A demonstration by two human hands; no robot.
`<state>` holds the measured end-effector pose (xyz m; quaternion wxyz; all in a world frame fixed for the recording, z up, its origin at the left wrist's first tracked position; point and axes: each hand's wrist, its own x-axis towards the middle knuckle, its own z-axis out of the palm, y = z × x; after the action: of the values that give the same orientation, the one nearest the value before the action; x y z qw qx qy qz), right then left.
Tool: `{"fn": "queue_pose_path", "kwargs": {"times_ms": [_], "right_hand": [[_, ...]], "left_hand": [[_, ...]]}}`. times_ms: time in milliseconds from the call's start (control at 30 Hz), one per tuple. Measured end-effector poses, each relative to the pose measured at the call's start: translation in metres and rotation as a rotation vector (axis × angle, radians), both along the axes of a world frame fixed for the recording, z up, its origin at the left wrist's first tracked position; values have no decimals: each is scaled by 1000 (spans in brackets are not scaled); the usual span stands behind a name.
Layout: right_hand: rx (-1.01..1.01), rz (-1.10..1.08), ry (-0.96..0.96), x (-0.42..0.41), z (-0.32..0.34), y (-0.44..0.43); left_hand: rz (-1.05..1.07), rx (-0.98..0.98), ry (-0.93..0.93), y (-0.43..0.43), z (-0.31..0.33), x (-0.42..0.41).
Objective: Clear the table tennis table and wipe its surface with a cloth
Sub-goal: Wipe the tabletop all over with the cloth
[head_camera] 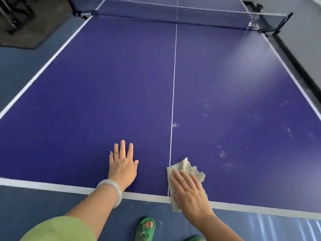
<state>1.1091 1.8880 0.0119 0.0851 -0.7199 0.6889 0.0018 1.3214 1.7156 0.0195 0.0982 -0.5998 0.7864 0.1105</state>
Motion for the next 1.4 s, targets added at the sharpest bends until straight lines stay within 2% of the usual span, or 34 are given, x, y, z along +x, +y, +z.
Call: {"fn": "queue_pose_path", "kwargs": {"times_ms": [200, 433, 600, 733, 833, 933, 1067, 1133, 1200, 1333, 1400], "right_hand": [[63, 32, -23, 9, -19, -27], [95, 49, -3, -5, -22, -113], [90, -3, 141, -32, -26, -204], [137, -80, 35, -52, -27, -251], [132, -180, -7, -39, -27, -242], [97, -273, -37, -7, -28, -189], [54, -230, -87, 24, -25, -96], [95, -181, -82, 20, -23, -77], [111, -165, -62, 5, -21, -87], [128, -391, -92, -32, -18, -161], [181, -427, -62, -38, -17, -196]], "left_hand": [[71, -43, 7, -9, -23, -15], [101, -170, 35, -2, -36, -19], [97, -180, 34, -3, -39, -18], [101, -171, 40, -4, -40, -17], [95, -163, 26, -4, -40, -16], [88, -159, 43, -4, -39, -15], [95, -158, 71, -4, -40, -16], [96, -157, 78, -4, -38, -16], [91, -155, 73, -4, -37, -16], [95, -154, 58, -4, -37, -17], [98, -159, 56, -4, -39, -17]]}}
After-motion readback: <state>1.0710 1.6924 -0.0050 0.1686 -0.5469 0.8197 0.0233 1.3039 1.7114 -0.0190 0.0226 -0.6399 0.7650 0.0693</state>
